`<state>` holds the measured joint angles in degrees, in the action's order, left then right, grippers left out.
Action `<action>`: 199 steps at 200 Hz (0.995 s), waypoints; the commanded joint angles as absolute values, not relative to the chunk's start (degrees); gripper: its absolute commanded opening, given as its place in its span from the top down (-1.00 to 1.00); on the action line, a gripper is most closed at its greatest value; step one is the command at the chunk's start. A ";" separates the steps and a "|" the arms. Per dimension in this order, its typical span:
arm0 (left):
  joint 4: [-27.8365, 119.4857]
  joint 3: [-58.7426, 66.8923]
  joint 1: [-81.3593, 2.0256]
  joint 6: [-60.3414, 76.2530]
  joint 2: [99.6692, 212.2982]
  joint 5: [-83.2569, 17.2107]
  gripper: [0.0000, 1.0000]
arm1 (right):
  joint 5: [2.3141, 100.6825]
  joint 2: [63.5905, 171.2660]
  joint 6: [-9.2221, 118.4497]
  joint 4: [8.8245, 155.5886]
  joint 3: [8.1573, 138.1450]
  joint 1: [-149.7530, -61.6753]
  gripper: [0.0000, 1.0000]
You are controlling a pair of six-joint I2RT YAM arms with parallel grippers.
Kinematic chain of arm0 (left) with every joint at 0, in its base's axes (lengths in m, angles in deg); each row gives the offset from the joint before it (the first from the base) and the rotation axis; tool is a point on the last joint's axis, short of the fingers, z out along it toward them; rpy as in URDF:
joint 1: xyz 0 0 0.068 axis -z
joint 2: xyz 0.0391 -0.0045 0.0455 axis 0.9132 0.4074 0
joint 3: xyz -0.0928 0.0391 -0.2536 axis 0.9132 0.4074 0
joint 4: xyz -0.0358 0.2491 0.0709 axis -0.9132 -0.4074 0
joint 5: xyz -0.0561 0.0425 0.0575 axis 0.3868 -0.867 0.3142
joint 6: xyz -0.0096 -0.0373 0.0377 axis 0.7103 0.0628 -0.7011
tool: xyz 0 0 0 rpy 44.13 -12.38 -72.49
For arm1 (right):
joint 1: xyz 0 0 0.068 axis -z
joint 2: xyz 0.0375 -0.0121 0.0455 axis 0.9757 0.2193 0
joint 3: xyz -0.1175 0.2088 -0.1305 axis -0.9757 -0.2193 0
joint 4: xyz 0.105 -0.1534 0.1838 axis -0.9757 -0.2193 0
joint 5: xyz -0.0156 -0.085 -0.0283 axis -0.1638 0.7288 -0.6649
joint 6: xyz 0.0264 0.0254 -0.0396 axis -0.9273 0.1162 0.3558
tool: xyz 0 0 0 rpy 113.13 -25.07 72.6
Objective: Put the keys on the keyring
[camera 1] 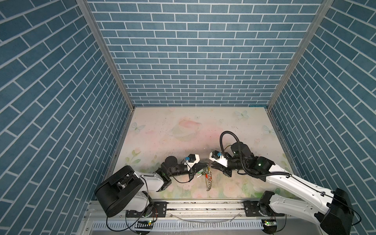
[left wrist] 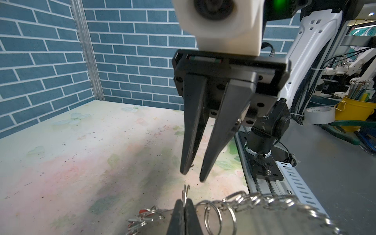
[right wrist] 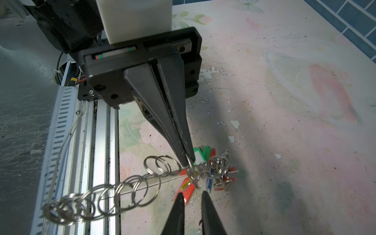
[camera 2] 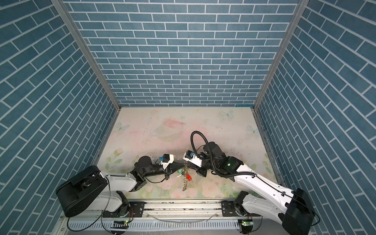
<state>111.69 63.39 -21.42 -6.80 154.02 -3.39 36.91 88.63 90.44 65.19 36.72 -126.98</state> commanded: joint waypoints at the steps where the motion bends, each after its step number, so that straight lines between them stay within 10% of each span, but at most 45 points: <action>1: 119.48 64.04 -21.48 -5.51 155.16 -3.09 1.00 | 35.63 88.60 89.54 68.79 34.85 -127.01 0.67; 199: 119.83 63.77 -21.50 -6.07 157.06 -0.12 0.80 | 32.58 91.57 92.61 63.30 38.87 -127.13 1.00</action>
